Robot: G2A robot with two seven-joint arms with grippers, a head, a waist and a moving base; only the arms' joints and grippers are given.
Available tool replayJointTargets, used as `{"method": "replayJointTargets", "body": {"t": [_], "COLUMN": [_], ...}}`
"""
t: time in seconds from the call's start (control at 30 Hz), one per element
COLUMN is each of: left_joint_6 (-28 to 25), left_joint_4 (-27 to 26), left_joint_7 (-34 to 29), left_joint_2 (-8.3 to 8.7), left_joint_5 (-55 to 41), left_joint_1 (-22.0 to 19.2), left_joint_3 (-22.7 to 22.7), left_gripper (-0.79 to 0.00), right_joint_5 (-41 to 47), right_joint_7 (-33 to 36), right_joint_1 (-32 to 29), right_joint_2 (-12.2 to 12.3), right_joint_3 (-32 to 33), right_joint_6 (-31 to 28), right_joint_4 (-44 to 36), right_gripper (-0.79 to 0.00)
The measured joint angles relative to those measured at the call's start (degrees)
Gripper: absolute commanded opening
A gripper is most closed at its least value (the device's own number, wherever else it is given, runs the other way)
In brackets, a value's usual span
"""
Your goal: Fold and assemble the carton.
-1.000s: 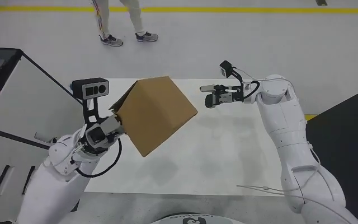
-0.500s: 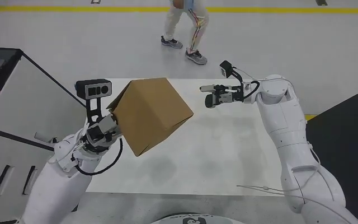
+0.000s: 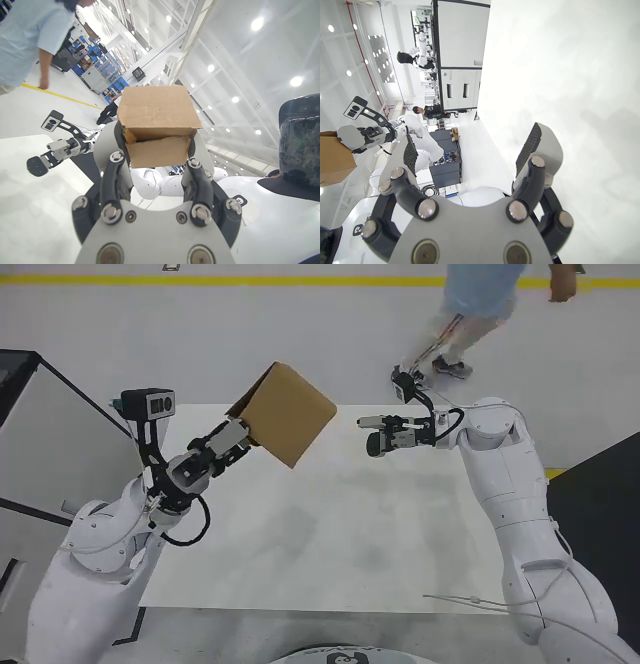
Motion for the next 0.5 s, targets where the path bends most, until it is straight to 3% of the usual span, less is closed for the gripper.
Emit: {"method": "replayJointTargets", "body": {"t": [0.2,0.5], "left_joint_6": [2.52,8.46], "left_joint_4": [-1.26,-2.59], "left_joint_7": [0.23,-0.49], "left_joint_2": [-0.08,-0.48], "left_joint_5": [2.95,-3.53], "left_joint_1": [-0.64,-1.95], "left_joint_3": [-0.16,-0.24], "left_gripper": [-0.785,-0.785], "right_joint_5": [0.0,0.0], "right_joint_7": [0.0,0.0], "right_joint_1": [0.0,0.0], "right_joint_2": [0.0,0.0], "right_joint_3": [0.0,0.0], "right_joint_6": [0.0,0.0], "right_joint_4": [0.0,0.0], "right_gripper": [0.0,0.0]}}
